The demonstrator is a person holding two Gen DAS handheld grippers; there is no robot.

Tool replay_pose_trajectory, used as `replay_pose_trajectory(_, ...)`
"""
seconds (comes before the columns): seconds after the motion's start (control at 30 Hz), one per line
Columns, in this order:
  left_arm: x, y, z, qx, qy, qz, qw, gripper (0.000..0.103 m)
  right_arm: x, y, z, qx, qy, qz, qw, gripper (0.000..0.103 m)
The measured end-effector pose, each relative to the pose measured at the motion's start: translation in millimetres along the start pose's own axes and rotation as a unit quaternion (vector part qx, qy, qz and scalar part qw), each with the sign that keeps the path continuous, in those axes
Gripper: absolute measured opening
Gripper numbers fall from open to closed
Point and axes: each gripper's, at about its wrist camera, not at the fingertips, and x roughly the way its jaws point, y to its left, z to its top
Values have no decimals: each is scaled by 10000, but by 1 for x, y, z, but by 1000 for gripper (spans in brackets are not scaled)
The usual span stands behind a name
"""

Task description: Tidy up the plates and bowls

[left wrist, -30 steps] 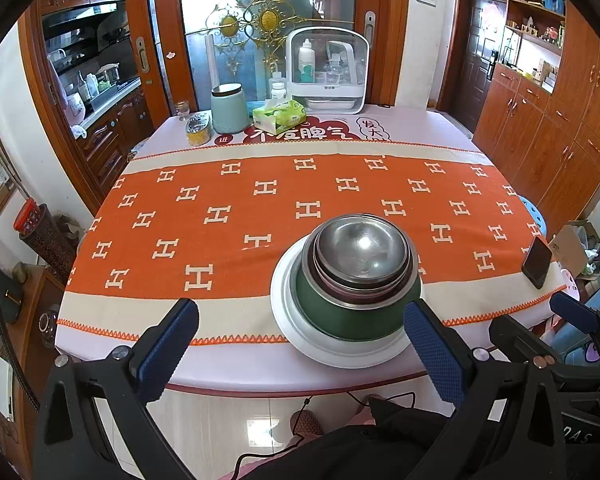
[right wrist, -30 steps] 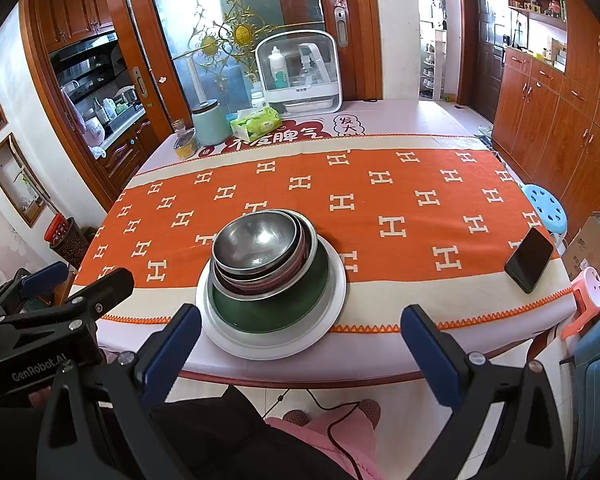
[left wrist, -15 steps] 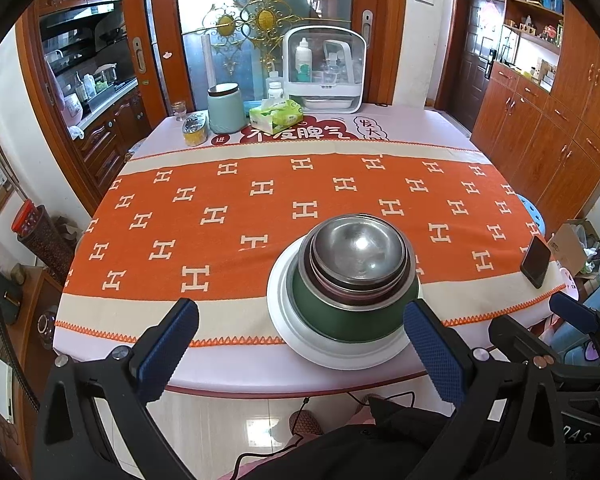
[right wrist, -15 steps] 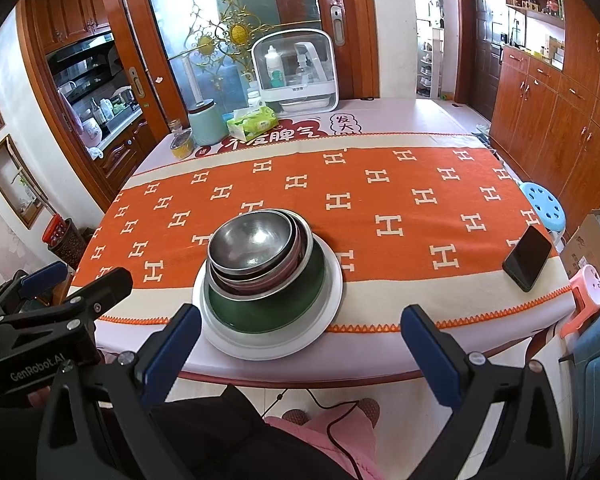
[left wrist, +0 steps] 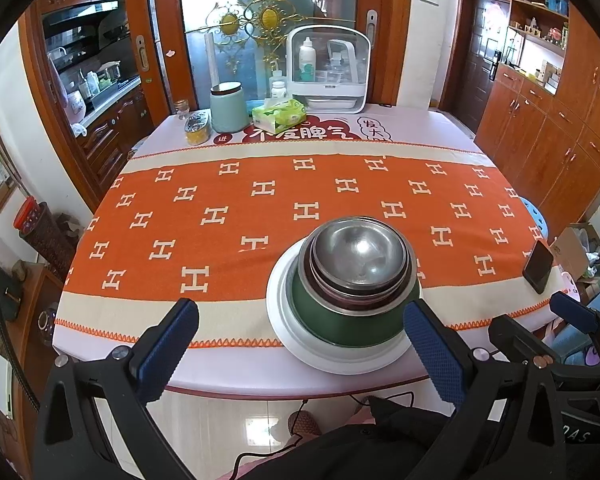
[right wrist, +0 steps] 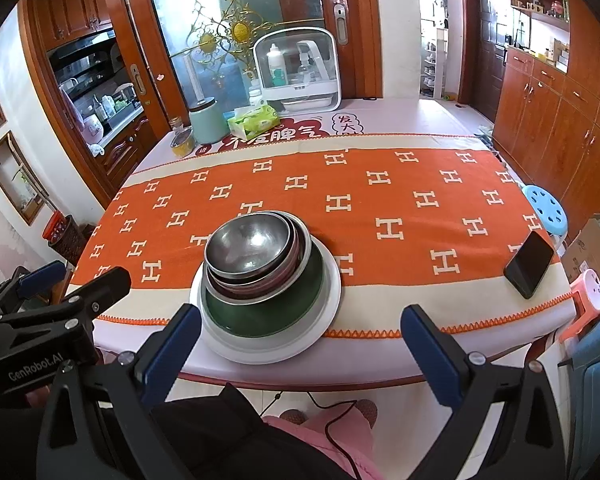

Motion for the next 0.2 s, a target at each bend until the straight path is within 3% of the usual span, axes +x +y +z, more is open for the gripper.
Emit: replay_pose_trajectory(0.2,1,-1,2,6,-4,5,10000,102,1,0,0,4,-3,-5,10000,101)
